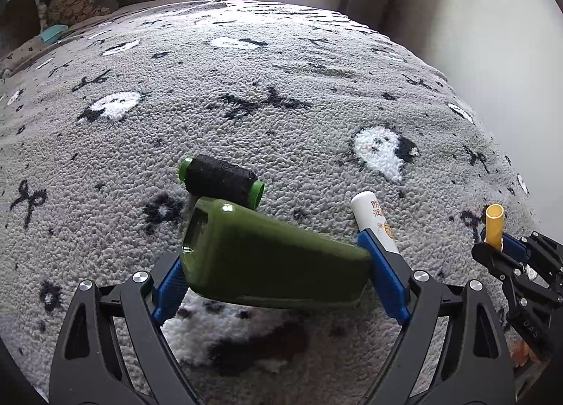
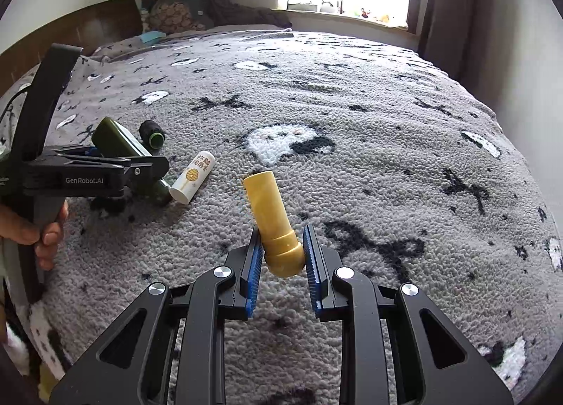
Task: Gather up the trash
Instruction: 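Lift both items and carry them down past the bed edge toward the bin, then open both tools over the bin to drop the bottle and yellow tube, then raise both open tools back above the bed, then grasp the white lip balm with the right tool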
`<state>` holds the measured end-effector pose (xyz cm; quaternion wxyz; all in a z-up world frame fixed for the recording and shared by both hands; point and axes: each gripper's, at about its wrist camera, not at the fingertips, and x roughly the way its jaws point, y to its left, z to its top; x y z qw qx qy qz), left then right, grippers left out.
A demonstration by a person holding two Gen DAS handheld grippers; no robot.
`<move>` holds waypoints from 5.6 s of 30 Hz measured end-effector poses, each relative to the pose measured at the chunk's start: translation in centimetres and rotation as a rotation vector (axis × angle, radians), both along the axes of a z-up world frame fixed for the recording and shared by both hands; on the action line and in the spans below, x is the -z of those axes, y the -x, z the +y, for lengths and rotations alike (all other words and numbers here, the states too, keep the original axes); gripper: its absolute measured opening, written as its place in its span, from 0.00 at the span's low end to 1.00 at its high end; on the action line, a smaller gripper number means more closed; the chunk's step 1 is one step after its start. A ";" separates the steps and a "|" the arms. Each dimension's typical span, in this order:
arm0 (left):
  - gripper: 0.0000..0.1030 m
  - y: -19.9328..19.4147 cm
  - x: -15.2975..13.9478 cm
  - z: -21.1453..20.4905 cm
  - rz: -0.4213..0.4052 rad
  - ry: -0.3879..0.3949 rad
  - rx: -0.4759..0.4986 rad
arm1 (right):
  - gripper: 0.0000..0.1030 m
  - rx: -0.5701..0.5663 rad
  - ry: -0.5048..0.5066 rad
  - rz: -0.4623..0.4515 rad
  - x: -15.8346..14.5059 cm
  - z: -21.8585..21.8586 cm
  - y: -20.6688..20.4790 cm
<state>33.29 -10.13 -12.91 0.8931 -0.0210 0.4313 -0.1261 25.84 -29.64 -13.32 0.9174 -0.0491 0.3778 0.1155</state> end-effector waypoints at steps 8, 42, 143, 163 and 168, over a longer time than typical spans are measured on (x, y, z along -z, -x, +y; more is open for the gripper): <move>0.82 5.4 -4.6 1.1 -0.094 -0.049 0.002 | 0.23 0.020 0.031 -0.084 -3.8 -0.4 4.1; 0.82 37.3 -3.8 8.5 -0.182 -0.063 -0.026 | 0.23 -0.134 -0.027 -0.148 -5.1 8.5 29.2; 0.92 11.9 -0.8 14.3 -0.011 -0.106 -0.122 | 0.93 0.064 -0.005 -0.032 -1.2 10.2 0.7; 0.92 1.9 -0.6 6.6 -0.029 -0.121 -0.031 | 0.20 0.060 -0.058 0.048 0.2 7.0 -3.5; 0.92 -0.9 -0.4 4.6 -0.038 -0.115 -0.016 | 0.20 0.071 -0.069 0.034 -0.5 4.5 -2.0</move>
